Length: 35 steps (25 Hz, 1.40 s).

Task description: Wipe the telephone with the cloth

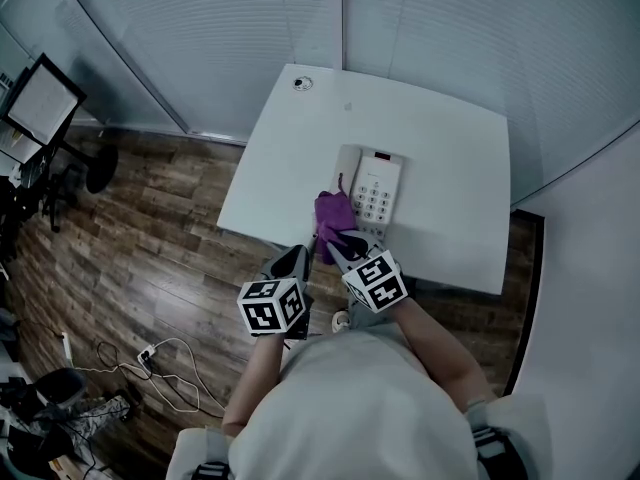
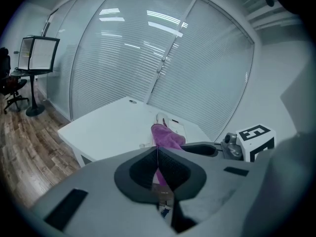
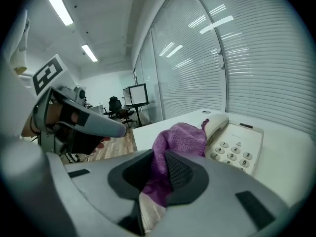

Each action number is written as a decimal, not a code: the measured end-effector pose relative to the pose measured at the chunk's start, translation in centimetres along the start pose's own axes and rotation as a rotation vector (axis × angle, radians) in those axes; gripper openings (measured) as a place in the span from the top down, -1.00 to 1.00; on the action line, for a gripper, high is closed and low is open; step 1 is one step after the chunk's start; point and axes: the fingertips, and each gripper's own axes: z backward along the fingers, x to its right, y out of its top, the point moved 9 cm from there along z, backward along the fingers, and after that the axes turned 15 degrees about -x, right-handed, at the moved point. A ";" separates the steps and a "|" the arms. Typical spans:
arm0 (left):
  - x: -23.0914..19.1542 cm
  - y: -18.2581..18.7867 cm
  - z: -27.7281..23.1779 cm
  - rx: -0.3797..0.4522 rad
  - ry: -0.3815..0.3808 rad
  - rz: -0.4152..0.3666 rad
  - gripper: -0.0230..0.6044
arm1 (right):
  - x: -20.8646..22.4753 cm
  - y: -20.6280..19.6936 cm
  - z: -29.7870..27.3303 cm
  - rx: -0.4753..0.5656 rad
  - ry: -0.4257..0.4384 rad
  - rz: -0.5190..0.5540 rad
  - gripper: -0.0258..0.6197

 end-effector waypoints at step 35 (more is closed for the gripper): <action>5.8 8.4 -9.4 -0.122 0.050 -0.181 0.61 | 11.2 1.9 12.1 0.221 -0.035 -0.058 0.67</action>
